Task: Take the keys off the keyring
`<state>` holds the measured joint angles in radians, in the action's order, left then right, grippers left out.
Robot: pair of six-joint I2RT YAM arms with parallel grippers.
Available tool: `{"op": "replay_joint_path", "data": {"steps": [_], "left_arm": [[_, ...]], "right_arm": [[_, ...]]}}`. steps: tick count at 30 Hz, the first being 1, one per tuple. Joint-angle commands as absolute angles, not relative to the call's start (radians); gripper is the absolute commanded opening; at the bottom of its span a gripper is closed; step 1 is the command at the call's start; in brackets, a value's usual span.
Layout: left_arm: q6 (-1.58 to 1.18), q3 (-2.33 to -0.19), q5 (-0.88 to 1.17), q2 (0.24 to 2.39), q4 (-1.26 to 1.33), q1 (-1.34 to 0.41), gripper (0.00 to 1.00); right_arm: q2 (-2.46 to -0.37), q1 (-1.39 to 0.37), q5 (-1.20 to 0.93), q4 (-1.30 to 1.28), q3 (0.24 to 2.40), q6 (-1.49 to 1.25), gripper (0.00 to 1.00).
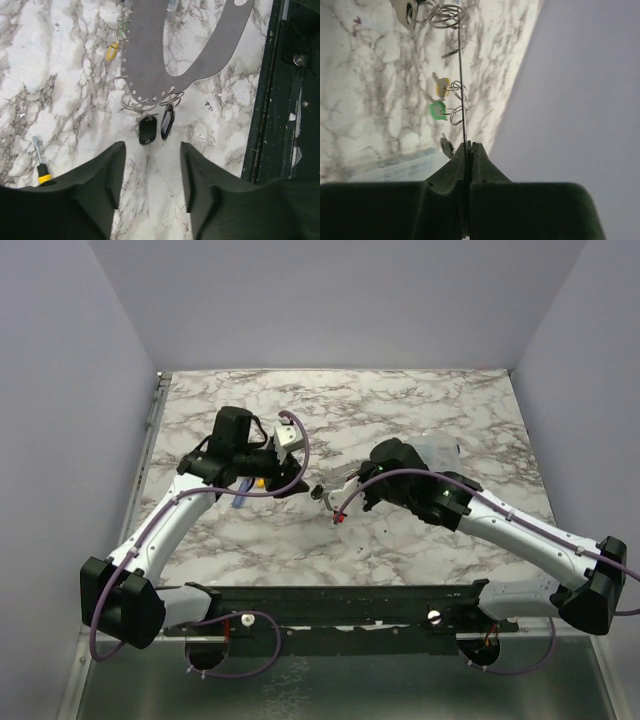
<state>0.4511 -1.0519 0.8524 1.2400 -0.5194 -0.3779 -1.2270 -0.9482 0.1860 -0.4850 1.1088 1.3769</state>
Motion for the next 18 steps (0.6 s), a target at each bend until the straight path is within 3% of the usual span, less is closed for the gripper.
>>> {"op": "replay_joint_path", "data": {"steps": [1, 5, 18], "left_arm": [[0.405, -1.087, 0.890, 1.219, -0.498, -0.340, 0.59], [0.336, -1.048, 0.904, 1.216, -0.426, -0.336, 0.65], [0.089, -0.941, 0.827, 1.252, -0.152, -0.337, 0.66]], "right_arm": [[-1.277, -0.907, 0.076, -0.689, 1.216, 1.077, 0.01], [-1.348, -0.845, -0.036, -0.807, 1.323, 0.894, 0.01], [-1.583, -0.658, -0.383, -1.009, 1.555, 0.499, 0.01]]}}
